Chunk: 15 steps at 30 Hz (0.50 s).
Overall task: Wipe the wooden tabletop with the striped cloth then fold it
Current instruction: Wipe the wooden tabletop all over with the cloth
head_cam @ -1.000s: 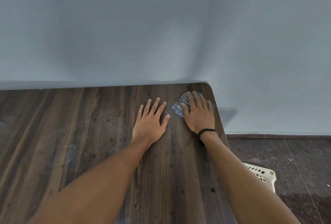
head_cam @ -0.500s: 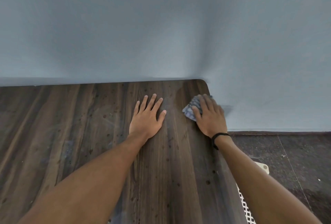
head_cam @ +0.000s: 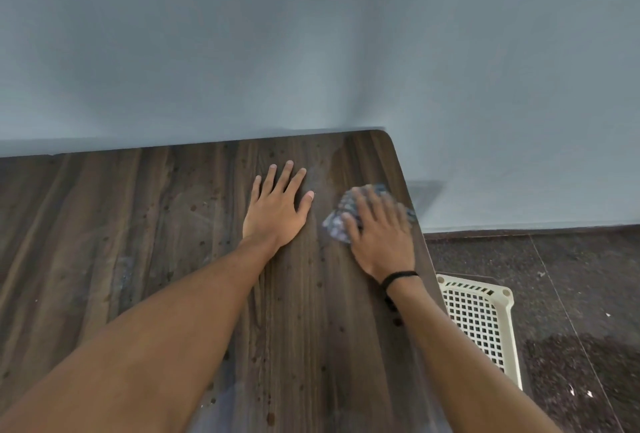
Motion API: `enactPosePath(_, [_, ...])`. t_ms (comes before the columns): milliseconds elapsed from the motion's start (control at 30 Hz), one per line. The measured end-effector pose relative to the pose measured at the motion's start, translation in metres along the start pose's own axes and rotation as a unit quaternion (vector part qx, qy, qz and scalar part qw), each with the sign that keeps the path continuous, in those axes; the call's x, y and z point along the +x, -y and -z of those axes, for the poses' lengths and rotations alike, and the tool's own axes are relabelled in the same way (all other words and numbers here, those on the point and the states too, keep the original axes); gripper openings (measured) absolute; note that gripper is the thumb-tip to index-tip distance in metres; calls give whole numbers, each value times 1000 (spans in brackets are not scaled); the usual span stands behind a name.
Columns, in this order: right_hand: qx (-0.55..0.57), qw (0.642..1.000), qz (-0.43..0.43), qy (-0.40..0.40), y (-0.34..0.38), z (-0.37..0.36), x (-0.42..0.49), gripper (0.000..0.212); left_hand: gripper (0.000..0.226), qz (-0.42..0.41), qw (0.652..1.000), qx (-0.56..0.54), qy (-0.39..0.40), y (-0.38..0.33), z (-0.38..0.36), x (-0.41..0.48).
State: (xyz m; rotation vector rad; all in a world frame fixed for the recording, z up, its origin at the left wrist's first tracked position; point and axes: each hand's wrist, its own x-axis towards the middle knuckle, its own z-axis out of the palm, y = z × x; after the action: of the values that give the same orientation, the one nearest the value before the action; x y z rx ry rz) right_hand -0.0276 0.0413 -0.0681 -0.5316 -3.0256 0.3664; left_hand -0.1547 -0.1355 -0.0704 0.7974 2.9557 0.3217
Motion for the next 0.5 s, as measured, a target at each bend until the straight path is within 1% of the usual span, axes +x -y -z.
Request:
enactPosePath(67, [4,994,-100,-34,-1,6,6,61,63,2,1000,2,-5,3,1,2])
enactPosePath(100, [7,994,-109,-30,7,3,3,62,63,2,1000,0,-4,4,1,3])
enactPosePath(167, [-1,1000,-30,-3,20,-5,-20,61,62,-4,1000,-6,4,2,0,1])
enactPosePath(200, [-3,1000,1,-6,18,-7,-31,60,62,-6,1000,-9,3,1,0,0])
enactPosePath(233, [-10,1000,-8,-17,11,-5,-39,60,62,-5,1000,-10,2,2,0,-1])
enactPosePath(300, [-12,993,-104,-50,2,0,-40,61,63,-2,1000,-11,-1,5,0,1])
enactPosePath(333, [-15,991,-126,-49,3,0,-41,60,63,0,1000,-11,1,6,0,2])
enactPosePath(367, [-19,993,-110,-33,7,-2,-44,59,63,-1,1000,-13,5,5,1,2])
enactPosePath(433, [-23,999,-37,-16,10,-7,-52,58,63,-8,1000,-13,11,3,0,0])
enactPosePath(467, [-18,999,-41,-21,9,-6,-52,58,63,-12,1000,-14,13,5,0,0])
enactPosePath(500, [-6,996,-83,-33,9,-3,-54,59,63,-17,1000,-17,20,6,0,0])
